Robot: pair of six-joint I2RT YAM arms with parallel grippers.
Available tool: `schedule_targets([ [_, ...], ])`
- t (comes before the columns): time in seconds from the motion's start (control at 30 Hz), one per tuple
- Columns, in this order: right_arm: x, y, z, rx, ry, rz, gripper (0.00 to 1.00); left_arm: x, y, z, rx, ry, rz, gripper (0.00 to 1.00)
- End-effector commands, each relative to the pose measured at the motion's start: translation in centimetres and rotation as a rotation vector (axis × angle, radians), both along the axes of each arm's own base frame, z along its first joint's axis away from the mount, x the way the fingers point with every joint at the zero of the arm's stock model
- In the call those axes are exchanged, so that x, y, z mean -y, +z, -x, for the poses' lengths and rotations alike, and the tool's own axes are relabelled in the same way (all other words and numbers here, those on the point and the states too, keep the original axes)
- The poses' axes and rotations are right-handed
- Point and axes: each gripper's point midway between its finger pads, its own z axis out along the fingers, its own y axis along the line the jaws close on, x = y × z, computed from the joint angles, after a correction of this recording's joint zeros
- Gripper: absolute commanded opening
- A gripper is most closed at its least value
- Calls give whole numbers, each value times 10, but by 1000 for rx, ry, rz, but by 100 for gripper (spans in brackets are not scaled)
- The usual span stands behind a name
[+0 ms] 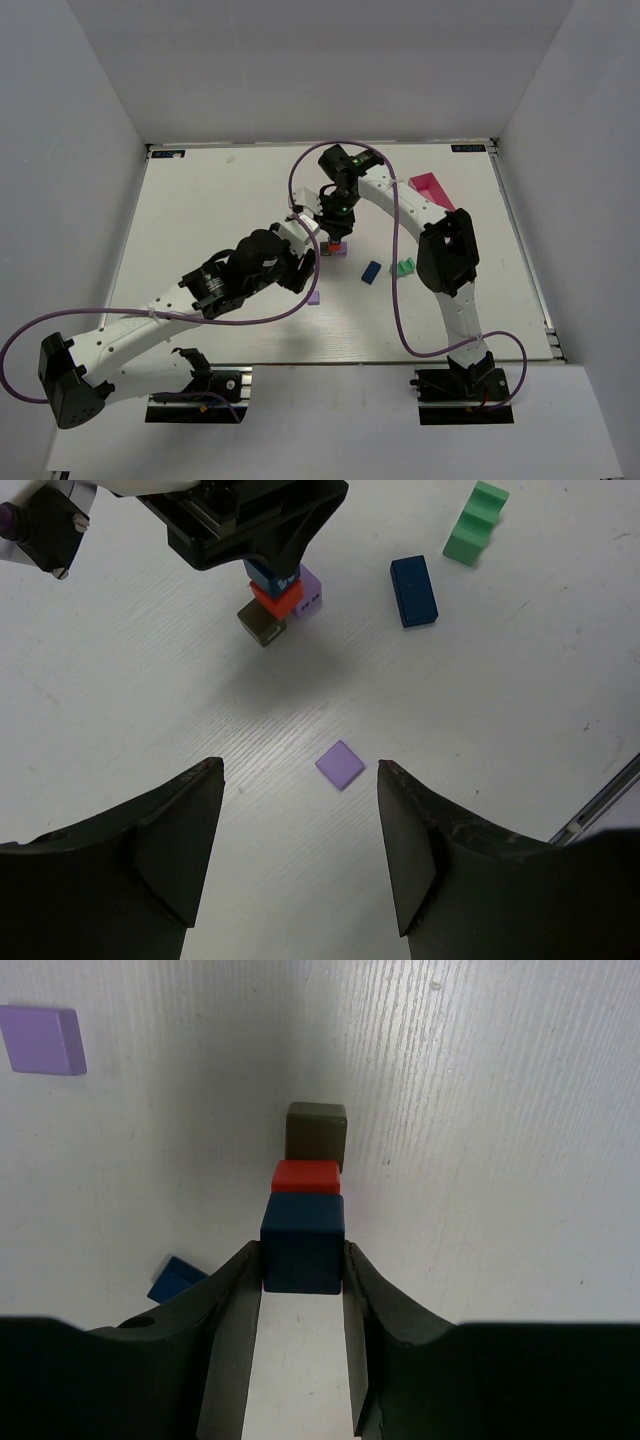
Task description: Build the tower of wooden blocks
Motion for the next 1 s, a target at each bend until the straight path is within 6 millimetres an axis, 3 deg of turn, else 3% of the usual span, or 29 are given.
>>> schedule_targets([
  [0.0,-7,4,-2,2,0,-14,26,0,9,1,23,-13,30,73],
  [0.47,-11,1,-2,0,0,-12,27,1,11,0,28,-13,37,73],
  [0.7,-10,0,0,-5,0,-7,33,1,11,0,28,-13,37,73],
  [0.8,-10,1,-2,1,-3,-12,38,1,11,0,28,-13,37,73],
  [0.97,-11,2,0,0,0,-11,56,1,11,0,28,-13,37,73],
])
